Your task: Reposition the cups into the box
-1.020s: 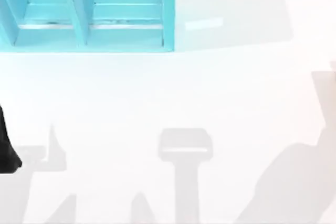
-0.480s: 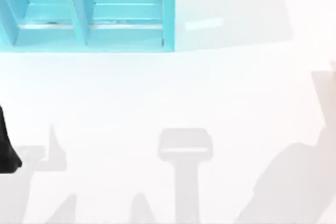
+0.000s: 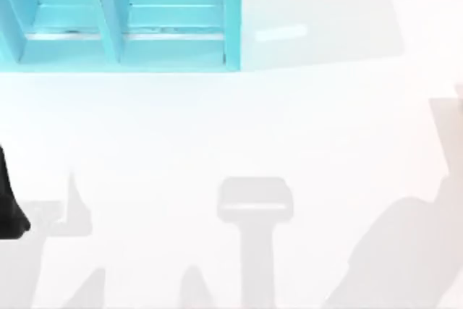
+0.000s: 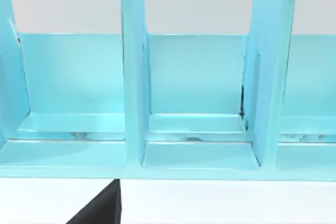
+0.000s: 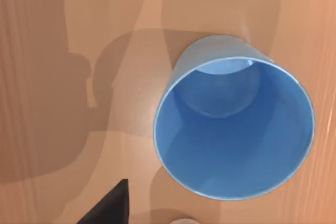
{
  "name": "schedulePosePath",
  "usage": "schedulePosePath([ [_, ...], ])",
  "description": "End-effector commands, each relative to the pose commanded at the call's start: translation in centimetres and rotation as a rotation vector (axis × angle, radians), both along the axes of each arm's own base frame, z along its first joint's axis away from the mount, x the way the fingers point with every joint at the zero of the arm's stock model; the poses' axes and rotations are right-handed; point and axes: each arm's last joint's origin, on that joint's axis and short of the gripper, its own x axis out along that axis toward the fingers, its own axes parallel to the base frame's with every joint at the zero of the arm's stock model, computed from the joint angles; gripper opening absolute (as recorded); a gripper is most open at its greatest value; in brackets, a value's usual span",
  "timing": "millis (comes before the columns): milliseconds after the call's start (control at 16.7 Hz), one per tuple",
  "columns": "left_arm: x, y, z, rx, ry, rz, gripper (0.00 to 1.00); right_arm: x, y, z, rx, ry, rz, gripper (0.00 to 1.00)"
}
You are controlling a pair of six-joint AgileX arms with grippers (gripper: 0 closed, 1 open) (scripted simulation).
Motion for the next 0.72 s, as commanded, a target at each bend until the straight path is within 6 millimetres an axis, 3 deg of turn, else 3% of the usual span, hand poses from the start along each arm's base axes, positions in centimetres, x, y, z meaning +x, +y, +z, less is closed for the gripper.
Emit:
schedulePosePath([
  [240, 0.0, 0.0, 0.0, 0.000, 0.000, 0.000, 1.00, 0.3, -0.4, 1.3, 0.008, 0.012, -0.002, 1.00],
  [540, 0.0, 0.0, 0.0, 0.000, 0.000, 0.000, 1.00, 0.4, -0.4, 7.5, 0.003, 0.007, -0.001, 1.00],
  [720, 0.0, 0.0, 0.0, 0.000, 0.000, 0.000, 1.00, 0.1, -0.1, 9.8, 0.001, 0.002, 0.000, 1.00],
])
